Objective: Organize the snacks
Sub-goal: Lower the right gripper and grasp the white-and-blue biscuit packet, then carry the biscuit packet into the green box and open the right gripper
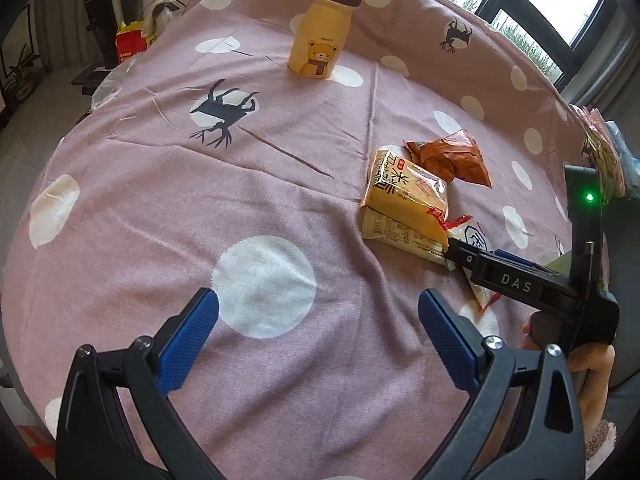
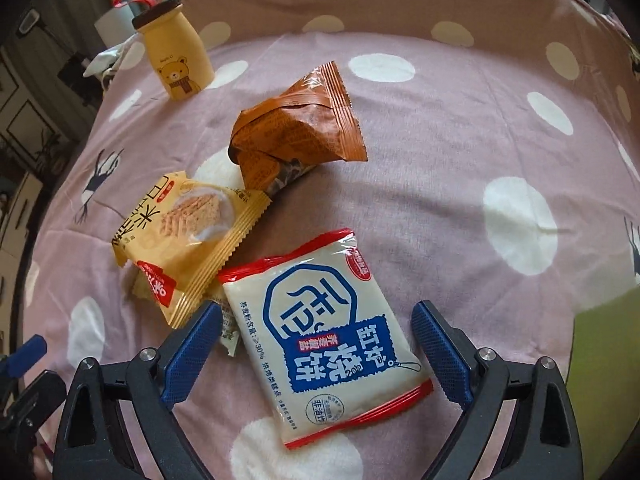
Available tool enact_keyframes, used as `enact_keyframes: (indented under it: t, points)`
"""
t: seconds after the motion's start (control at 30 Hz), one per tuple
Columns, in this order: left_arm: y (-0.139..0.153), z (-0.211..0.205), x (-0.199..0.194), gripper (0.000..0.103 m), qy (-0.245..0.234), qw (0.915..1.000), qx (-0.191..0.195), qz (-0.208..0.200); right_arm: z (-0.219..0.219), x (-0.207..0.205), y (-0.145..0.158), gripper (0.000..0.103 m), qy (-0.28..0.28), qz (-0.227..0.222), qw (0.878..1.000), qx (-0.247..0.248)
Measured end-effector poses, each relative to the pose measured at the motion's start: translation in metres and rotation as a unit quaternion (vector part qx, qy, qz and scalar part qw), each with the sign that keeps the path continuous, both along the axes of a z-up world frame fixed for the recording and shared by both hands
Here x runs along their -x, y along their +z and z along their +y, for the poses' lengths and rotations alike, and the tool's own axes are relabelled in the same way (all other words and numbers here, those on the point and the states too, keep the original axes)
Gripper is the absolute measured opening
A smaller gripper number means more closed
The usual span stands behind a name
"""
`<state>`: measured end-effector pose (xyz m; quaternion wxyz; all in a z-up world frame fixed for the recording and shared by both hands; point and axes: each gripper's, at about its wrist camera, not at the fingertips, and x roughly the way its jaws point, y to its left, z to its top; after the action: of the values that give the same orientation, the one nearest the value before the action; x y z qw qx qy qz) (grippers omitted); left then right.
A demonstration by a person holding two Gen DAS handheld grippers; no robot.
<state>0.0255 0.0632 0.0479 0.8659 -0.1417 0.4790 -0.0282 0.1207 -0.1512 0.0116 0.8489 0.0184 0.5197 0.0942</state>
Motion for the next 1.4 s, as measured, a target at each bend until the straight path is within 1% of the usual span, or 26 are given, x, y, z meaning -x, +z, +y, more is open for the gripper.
enact_keyframes:
  t: [0.03, 0.07, 0.1, 0.17, 0.33, 0.37, 0.4, 0.43, 0.5, 0.53, 0.6, 0.67, 0.73, 0.8, 0.87, 0.97, 1.07, 1.1, 1.13, 1.17, 1.2, 1.27, 1.3, 1.33, 1.37, 1.4]
  points:
    - [0.000, 0.000, 0.000, 0.101, 0.001, 1.0000, -0.004, 0.000, 0.000, 0.002, 0.000, 0.089, -0.002, 0.000, 1.000, 0.001]
    - [-0.001, -0.001, 0.000, 0.101, 0.002, 1.0000, -0.007, 0.001, 0.000, 0.004, 0.001, 0.081, -0.007, 0.000, 1.000, 0.002]
    - [-0.001, -0.001, 0.001, 0.101, 0.003, 1.0000, -0.008, 0.003, -0.001, 0.007, 0.003, 0.076, -0.012, -0.001, 1.000, 0.001]
    - [-0.002, 0.000, 0.000, 0.101, 0.006, 0.9999, -0.006, 0.006, -0.004, 0.015, 0.006, 0.073, -0.017, 0.008, 1.000, -0.016]
    - [-0.002, 0.003, 0.002, 0.101, 0.011, 0.9999, -0.002, 0.006, 0.004, 0.041, 0.008, 0.072, -0.015, 0.030, 0.999, -0.038]
    - [-0.002, 0.004, 0.002, 0.101, 0.011, 0.9999, -0.002, 0.007, 0.006, 0.047, 0.009, 0.072, -0.018, 0.037, 0.998, -0.047]
    - [-0.002, 0.004, 0.002, 0.101, 0.012, 0.9999, -0.002, 0.007, 0.012, 0.054, 0.010, 0.072, -0.023, 0.051, 0.996, -0.071]
    - [-0.002, 0.004, 0.002, 0.101, 0.013, 0.9999, -0.003, 0.007, 0.012, 0.054, 0.010, 0.072, -0.023, 0.051, 0.996, -0.071]
    - [-0.002, 0.006, 0.002, 0.101, 0.016, 0.9998, -0.005, 0.007, 0.019, 0.064, 0.008, 0.072, -0.028, 0.068, 0.993, -0.089]
    - [-0.002, 0.007, 0.002, 0.101, 0.017, 0.9998, -0.003, 0.007, 0.026, 0.076, 0.006, 0.072, -0.030, 0.067, 0.994, -0.086]
    - [-0.002, 0.009, 0.003, 0.101, 0.017, 0.9998, 0.001, 0.008, 0.028, 0.080, 0.006, 0.073, -0.037, 0.059, 0.994, -0.084]
    - [-0.002, 0.007, 0.003, 0.101, 0.011, 0.9999, 0.001, 0.010, 0.023, 0.086, 0.007, 0.077, -0.056, 0.055, 0.991, -0.107]
    - [-0.002, 0.003, 0.004, 0.100, -0.002, 0.9999, 0.012, 0.010, 0.017, 0.085, 0.009, 0.077, -0.063, 0.060, 0.988, -0.128]
    - [-0.002, -0.001, 0.003, 0.100, -0.018, 0.9995, 0.022, 0.011, 0.015, 0.087, 0.012, 0.077, -0.058, 0.054, 0.990, -0.114]
    - [-0.003, -0.007, 0.004, 0.100, -0.032, 0.9990, 0.026, 0.017, 0.009, 0.088, 0.016, 0.077, -0.069, 0.044, 0.992, -0.096]
    - [-0.007, -0.020, 0.004, 0.098, -0.064, 0.9971, 0.032, 0.028, -0.008, 0.089, 0.018, 0.077, -0.094, 0.034, 0.990, -0.103]
    - [-0.011, -0.036, 0.005, 0.092, -0.094, 0.9943, 0.035, 0.038, -0.025, 0.091, 0.019, 0.077, -0.116, 0.023, 0.980, -0.157]
    - [-0.013, -0.042, 0.006, 0.086, -0.104, 0.9931, 0.036, 0.040, -0.029, 0.092, 0.019, 0.077, -0.118, 0.021, 0.977, -0.178]
    - [-0.015, -0.048, 0.006, 0.077, -0.113, 0.9919, 0.039, 0.044, -0.032, 0.091, 0.017, 0.077, -0.118, 0.024, 0.973, -0.198]
    - [-0.017, -0.054, 0.007, 0.072, -0.126, 0.9900, 0.043, 0.049, -0.032, 0.089, 0.014, 0.075, -0.116, 0.029, 0.970, -0.213]
    - [-0.020, -0.060, 0.007, 0.064, -0.139, 0.9876, 0.048, 0.055, -0.031, 0.088, 0.011, 0.072, -0.113, 0.036, 0.967, -0.224]
    - [-0.025, -0.069, 0.007, 0.056, -0.154, 0.9847, 0.048, 0.067, -0.023, 0.081, 0.002, 0.064, -0.101, 0.059, 0.966, -0.232]
    - [-0.026, -0.072, 0.008, 0.050, -0.155, 0.9848, 0.043, 0.066, -0.023, 0.081, 0.002, 0.062, -0.101, 0.059, 0.966, -0.232]
    - [-0.026, -0.074, 0.008, 0.043, -0.155, 0.9852, 0.037, 0.063, -0.017, 0.076, -0.005, 0.054, -0.092, 0.072, 0.965, -0.237]
    - [-0.025, -0.076, 0.009, 0.039, -0.157, 0.9852, 0.034, 0.059, -0.017, 0.076, -0.005, 0.049, -0.092, 0.072, 0.965, -0.237]
    - [-0.025, -0.078, 0.009, 0.034, -0.162, 0.9843, 0.039, 0.058, -0.014, 0.077, -0.006, 0.048, -0.094, 0.069, 0.966, -0.233]
